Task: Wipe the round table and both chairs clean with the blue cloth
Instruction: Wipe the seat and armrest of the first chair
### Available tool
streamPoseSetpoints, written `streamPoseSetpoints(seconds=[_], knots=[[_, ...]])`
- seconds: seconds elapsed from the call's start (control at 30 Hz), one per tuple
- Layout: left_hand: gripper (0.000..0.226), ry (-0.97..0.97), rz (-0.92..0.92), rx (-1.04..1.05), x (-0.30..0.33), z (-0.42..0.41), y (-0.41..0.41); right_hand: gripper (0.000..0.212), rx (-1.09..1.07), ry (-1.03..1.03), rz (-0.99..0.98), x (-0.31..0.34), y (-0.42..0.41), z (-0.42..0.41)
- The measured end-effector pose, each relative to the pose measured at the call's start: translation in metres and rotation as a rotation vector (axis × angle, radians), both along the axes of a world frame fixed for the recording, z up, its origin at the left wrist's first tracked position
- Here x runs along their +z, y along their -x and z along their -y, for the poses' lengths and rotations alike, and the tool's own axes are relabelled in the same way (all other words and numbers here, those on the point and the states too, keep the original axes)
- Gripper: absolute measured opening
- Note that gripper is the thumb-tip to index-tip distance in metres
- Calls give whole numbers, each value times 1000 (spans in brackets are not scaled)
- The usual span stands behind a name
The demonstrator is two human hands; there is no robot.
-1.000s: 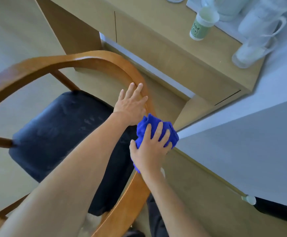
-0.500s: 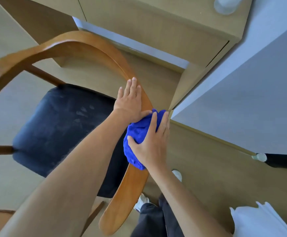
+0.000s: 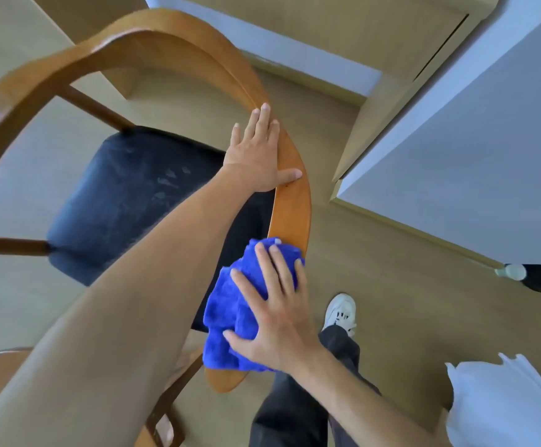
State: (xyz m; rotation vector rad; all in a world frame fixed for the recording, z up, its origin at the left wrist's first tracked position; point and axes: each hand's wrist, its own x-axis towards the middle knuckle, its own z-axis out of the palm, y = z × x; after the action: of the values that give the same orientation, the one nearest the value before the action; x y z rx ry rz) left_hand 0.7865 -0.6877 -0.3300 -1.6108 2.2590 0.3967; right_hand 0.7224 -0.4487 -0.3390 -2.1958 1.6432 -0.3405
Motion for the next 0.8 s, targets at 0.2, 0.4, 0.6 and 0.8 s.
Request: streamPoseSetpoints(seconds=[0.2, 0.4, 0.6, 0.8], knots=[[103, 43, -94, 4, -3, -1, -5, 65, -128, -62, 40, -2, -21, -31], [101, 47, -129, 1, -7, -2, -5, 51, 175, 40, 245, -16, -7, -61], [96, 22, -174, 19, -5, 0, -10, 55, 70, 52, 193, -16, 27, 29], [64, -57, -480, 295, 13, -26, -51, 89, -210, -26, -67, -6, 28, 80]])
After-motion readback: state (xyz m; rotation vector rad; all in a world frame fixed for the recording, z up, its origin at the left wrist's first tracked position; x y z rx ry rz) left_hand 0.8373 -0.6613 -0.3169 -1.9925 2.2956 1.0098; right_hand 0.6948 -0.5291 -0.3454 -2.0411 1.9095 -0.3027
